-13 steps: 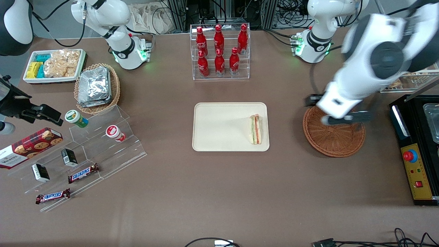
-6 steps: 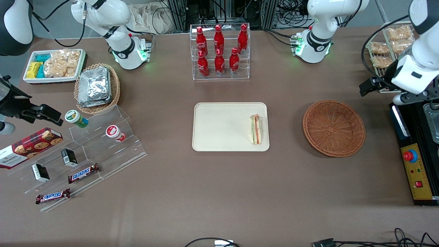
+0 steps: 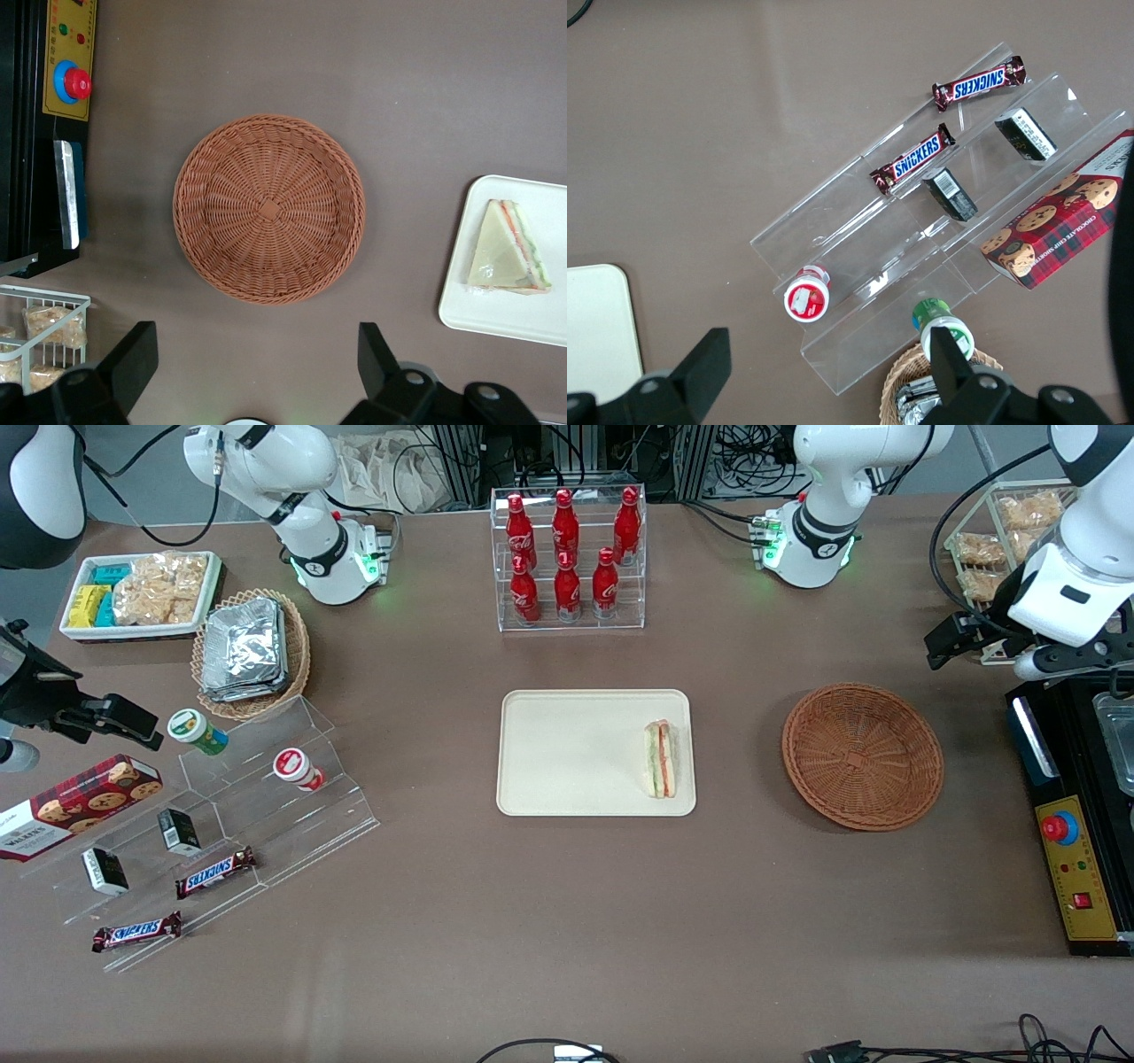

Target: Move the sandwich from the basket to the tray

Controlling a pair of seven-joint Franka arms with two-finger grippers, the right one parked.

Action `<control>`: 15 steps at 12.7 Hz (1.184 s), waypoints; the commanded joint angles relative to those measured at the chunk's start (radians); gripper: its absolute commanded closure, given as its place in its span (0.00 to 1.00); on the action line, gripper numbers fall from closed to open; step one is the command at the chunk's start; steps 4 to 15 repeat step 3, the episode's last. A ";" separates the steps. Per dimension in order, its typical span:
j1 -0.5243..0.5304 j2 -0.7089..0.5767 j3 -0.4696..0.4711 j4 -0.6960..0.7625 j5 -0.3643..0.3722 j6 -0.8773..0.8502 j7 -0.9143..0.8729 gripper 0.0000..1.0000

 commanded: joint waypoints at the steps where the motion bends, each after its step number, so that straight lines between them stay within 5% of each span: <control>1: -0.018 0.018 0.014 0.039 -0.005 -0.025 -0.003 0.00; 15: -0.021 0.023 0.014 0.047 -0.005 -0.052 -0.005 0.00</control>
